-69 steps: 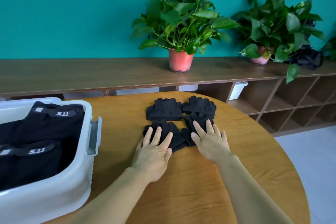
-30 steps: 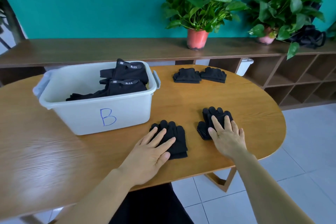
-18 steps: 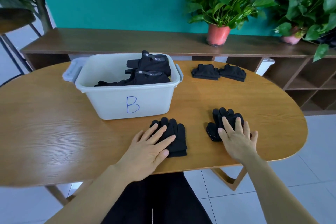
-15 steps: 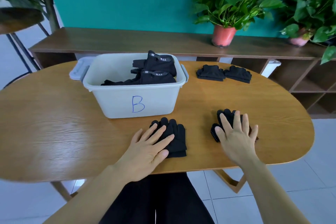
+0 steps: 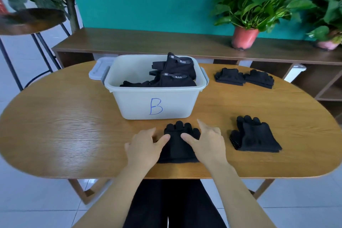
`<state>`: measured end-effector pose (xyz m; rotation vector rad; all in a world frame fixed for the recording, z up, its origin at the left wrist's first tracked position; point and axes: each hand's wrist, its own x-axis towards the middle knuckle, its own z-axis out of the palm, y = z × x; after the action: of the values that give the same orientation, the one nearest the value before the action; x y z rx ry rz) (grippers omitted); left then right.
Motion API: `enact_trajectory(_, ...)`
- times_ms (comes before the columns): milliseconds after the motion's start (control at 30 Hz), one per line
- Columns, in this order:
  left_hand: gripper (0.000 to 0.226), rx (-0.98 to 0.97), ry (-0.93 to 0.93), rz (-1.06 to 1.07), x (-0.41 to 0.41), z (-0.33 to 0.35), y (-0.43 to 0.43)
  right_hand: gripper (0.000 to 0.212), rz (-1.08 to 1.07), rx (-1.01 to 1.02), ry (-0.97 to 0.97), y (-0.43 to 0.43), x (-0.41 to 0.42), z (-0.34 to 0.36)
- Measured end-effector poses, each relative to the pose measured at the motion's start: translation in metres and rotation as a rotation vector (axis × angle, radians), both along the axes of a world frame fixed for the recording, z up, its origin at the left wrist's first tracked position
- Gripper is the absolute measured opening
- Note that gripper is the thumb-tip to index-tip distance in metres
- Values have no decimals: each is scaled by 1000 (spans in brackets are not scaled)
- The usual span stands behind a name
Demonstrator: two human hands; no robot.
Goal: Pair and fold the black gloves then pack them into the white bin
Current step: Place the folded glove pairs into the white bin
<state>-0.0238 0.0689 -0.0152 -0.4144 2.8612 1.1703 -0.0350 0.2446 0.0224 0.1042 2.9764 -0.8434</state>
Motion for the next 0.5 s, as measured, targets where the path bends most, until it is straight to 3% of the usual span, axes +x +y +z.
enact_trajectory(133, 32, -129, -66, -31, -4, 9, 13, 66, -33, 78, -65, -8, -3, -7)
enact_trajectory(267, 26, -101, -95, 10, -12, 10, 19, 49, -78, 91, -145, -14, -11, -7)
enact_trajectory(500, 19, 39, -172, 33, -20, 13, 20, 27, -75, -63, -164, -16, -17, -11)
